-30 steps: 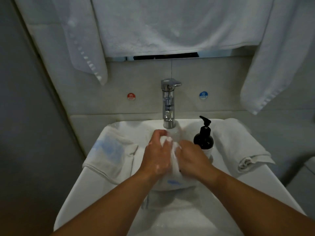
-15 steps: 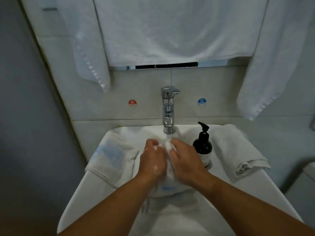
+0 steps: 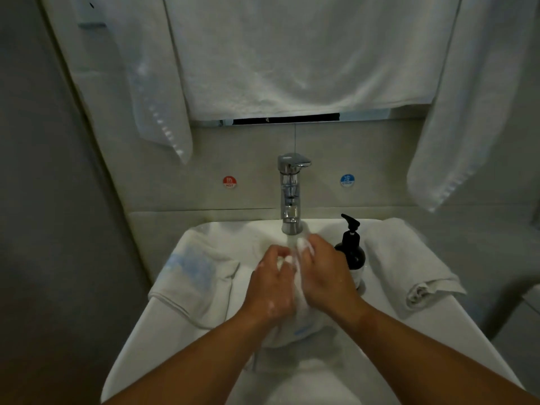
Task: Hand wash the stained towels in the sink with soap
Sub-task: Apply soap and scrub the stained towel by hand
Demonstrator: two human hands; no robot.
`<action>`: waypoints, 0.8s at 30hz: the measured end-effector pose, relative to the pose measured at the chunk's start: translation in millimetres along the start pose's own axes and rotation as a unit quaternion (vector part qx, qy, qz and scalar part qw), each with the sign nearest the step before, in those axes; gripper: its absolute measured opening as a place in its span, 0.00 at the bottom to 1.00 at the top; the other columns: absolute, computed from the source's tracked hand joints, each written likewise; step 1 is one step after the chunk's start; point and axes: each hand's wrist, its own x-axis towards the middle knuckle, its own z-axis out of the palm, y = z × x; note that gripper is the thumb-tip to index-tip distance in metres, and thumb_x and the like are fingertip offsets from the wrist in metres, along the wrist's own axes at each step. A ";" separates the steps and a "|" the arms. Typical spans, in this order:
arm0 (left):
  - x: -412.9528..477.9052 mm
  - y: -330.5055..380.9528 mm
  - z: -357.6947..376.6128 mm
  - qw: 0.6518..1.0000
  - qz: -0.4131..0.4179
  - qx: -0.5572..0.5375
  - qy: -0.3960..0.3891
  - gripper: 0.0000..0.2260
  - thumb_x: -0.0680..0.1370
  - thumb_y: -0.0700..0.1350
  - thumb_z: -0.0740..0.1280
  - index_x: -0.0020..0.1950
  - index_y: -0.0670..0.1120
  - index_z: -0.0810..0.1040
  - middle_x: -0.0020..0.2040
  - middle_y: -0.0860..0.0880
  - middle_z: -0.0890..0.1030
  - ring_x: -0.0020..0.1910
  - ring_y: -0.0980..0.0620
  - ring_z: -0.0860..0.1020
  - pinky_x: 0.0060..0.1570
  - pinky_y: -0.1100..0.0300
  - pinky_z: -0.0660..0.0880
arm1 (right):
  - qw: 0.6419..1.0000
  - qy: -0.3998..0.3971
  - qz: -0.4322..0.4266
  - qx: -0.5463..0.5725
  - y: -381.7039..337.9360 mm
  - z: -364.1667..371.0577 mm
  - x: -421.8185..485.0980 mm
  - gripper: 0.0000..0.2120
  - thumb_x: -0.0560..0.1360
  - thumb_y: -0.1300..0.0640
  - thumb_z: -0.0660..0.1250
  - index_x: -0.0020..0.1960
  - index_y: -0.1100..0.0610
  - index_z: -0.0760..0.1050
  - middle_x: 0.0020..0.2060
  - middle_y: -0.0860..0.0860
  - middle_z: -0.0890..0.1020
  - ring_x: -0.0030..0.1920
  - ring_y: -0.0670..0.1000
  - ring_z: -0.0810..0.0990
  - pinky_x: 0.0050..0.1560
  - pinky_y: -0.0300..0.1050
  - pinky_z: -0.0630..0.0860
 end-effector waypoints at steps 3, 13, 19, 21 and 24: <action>2.8 4.6 0.6 0.995 0.036 -0.079 0.055 0.08 0.82 0.53 0.59 0.57 0.54 0.74 0.50 0.54 0.81 0.51 0.53 0.80 0.52 0.56 0.77 | 0.992 -0.078 0.027 -0.097 7.7 -1.5 -3.2 0.17 0.86 0.49 0.51 0.53 0.55 0.76 0.51 0.53 0.82 0.51 0.55 0.79 0.51 0.48 0.73; 1.7 4.3 -0.4 0.995 0.050 -0.075 0.038 0.09 0.80 0.55 0.59 0.56 0.55 0.75 0.49 0.55 0.81 0.49 0.55 0.80 0.51 0.56 0.78 | 0.995 -0.051 0.038 -0.072 1.5 -9.7 -0.9 0.17 0.86 0.49 0.51 0.54 0.56 0.76 0.51 0.54 0.81 0.53 0.57 0.79 0.50 0.47 0.73; 3.6 0.1 -3.2 0.997 -0.064 0.040 0.010 0.08 0.85 0.50 0.57 0.59 0.52 0.74 0.53 0.50 0.80 0.49 0.53 0.78 0.48 0.59 0.75 | 0.999 -0.017 -0.030 0.039 -12.9 -3.9 -11.4 0.15 0.85 0.51 0.57 0.39 0.47 0.67 0.37 0.46 0.76 0.38 0.47 0.74 0.40 0.46 0.68; -1.9 3.0 -0.4 1.000 -0.008 0.010 -0.007 0.08 0.85 0.51 0.57 0.58 0.53 0.75 0.53 0.52 0.81 0.52 0.53 0.79 0.52 0.56 0.76 | 1.000 0.011 0.016 0.024 -11.3 -8.5 -0.2 0.13 0.85 0.51 0.56 0.44 0.51 0.72 0.41 0.50 0.79 0.43 0.52 0.77 0.43 0.45 0.66; 2.0 7.8 -0.1 0.995 0.021 -0.087 0.043 0.04 0.83 0.51 0.61 0.54 0.56 0.75 0.49 0.54 0.81 0.50 0.52 0.80 0.53 0.49 0.79 | 0.992 -0.075 0.067 -0.078 -1.3 -11.0 0.1 0.17 0.86 0.50 0.51 0.56 0.57 0.76 0.53 0.56 0.81 0.51 0.55 0.77 0.48 0.46 0.67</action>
